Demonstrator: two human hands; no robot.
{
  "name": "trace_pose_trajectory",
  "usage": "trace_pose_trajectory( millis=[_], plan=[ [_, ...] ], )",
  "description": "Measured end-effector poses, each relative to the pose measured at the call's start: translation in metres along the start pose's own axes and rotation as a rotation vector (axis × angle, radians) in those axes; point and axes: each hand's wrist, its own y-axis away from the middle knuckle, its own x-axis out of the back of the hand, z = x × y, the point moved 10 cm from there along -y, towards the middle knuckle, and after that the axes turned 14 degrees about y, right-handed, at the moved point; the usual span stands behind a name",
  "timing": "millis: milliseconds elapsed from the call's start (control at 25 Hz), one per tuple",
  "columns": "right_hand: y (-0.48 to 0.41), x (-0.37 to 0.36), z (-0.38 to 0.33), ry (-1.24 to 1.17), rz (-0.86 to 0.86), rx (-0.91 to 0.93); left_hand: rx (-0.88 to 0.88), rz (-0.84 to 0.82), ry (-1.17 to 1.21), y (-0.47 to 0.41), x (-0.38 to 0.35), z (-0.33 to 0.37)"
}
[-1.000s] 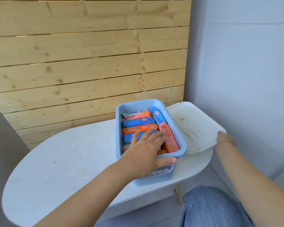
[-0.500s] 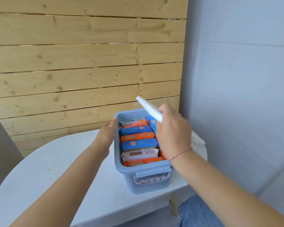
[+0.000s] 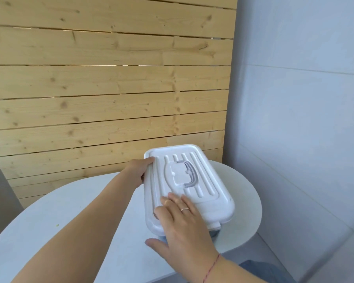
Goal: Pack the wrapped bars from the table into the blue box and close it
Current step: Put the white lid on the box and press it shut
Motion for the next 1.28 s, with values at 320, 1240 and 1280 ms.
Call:
trace_pose_trajectory(
  millis=[320, 1240, 1280],
  plan=[
    [0.017, -0.005, 0.061, -0.174, 0.148, 0.08, -0.065, 0.17, 0.31, 0.02, 0.057, -0.013],
    [-0.052, -0.166, 0.145, -1.45, -0.614, -1.117, 0.004, 0.295, 0.19, 0.035, 0.175, -0.005],
    [-0.056, -0.164, 0.149, -1.417, -0.574, -1.103, -0.098, 0.391, 0.109, 0.039, 0.185, 0.006]
  ],
)
